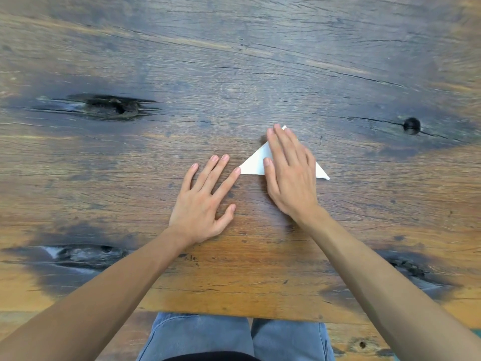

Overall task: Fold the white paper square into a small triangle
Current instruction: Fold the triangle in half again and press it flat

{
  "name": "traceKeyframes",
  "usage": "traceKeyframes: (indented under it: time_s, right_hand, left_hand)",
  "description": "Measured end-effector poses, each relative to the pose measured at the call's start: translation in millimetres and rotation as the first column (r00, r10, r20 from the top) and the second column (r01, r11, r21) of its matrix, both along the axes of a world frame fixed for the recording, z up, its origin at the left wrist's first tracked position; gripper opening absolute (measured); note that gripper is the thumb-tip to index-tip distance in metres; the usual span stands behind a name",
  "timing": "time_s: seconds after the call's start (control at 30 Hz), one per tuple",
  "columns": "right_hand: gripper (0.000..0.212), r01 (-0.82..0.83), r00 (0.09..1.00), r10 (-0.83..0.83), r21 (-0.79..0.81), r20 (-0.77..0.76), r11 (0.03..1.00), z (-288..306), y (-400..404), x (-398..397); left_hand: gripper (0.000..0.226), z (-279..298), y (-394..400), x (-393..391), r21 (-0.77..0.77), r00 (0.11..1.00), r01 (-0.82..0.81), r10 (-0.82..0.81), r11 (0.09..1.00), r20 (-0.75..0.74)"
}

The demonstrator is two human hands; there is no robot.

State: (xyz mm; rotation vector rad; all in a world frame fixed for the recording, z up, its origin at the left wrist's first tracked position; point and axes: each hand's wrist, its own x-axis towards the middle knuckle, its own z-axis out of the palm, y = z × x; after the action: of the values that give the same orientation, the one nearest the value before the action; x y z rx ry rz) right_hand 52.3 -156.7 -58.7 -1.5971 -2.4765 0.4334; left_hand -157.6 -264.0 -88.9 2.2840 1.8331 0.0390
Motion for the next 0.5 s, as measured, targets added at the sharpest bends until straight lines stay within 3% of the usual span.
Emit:
traceKeyframes:
  time_s: [0.13, 0.5]
  right_hand:
    - [0.06, 0.047, 0.985, -0.034, -0.073, 0.169, 0.996, -10, 4, 14]
    - [0.06, 0.017, 0.969, 0.009, -0.105, 0.246, 0.994, -13, -28, 99]
  left_hand:
    - [0.076, 1, 1, -1, -0.012, 1.0, 0.001, -0.001, 1.0, -0.003]
    - [0.074, 3, 1, 0, -0.03, 1.0, 0.005, -0.006, 1.0, -0.019]
